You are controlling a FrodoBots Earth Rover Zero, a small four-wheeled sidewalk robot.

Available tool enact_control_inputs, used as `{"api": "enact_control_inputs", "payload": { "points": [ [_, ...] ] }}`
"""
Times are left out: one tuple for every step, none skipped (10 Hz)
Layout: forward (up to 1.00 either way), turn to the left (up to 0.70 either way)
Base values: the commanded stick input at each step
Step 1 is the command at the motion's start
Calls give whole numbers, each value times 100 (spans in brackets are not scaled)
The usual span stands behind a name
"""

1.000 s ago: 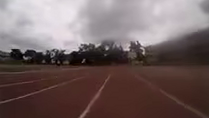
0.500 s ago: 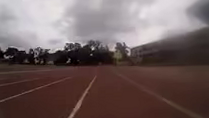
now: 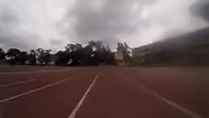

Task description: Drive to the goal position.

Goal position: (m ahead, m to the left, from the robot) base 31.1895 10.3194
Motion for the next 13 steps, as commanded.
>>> {"api": "enact_control_inputs", "payload": {
  "points": [
    [100,-10],
    [100,0],
    [100,0],
    [100,0],
    [100,0],
    [100,0],
    [100,0],
    [100,-7],
    [100,-22],
    [100,-36],
    [100,-40],
    [100,-40],
    [100,-37]
  ]
}}
